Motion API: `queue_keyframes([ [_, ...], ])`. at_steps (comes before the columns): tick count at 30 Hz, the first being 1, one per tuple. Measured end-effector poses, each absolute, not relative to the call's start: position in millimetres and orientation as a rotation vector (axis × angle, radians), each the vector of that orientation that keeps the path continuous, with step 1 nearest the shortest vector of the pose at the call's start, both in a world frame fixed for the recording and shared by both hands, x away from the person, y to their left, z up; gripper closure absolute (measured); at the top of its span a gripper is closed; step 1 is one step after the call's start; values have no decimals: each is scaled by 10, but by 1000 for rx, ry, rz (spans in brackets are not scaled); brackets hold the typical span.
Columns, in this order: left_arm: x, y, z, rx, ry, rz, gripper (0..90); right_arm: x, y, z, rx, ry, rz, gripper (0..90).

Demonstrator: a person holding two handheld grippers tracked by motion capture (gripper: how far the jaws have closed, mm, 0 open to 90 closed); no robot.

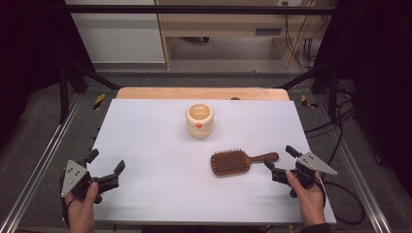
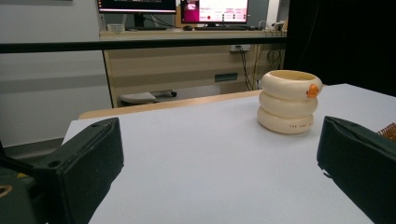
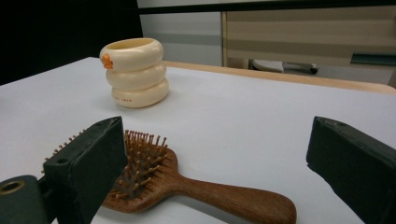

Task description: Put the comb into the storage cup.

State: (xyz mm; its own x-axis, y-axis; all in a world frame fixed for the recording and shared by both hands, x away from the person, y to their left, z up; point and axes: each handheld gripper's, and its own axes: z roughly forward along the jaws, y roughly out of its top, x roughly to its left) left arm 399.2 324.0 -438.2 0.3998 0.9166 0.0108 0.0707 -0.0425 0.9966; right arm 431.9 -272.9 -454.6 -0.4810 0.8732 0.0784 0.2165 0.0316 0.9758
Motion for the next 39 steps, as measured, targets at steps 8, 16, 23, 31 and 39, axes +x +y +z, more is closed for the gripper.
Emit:
queue_keyframes([
  [8, 3997, 3249, -4386, 1445, 947, 889, 7, 4344, -2726, -4556, 1184, 1738, 1415, 63],
  [16, 3999, 3237, -4387, 1455, 943, 892, 7, 4381, -2703, -4576, 1249, 1770, 1351, 106],
  [23, 3998, 3235, -4390, 1457, 944, 894, 7, 4390, -2675, -4521, 1255, 1806, 1318, 163],
  [31, 4006, 3231, -4402, 1467, 944, 894, 8, 4486, -2634, -4358, 1261, 1815, 1230, 216],
  [39, 4002, 3221, -4400, 1466, 941, 895, 10, 4667, -2555, -4259, 1236, 1918, 1175, 329],
])
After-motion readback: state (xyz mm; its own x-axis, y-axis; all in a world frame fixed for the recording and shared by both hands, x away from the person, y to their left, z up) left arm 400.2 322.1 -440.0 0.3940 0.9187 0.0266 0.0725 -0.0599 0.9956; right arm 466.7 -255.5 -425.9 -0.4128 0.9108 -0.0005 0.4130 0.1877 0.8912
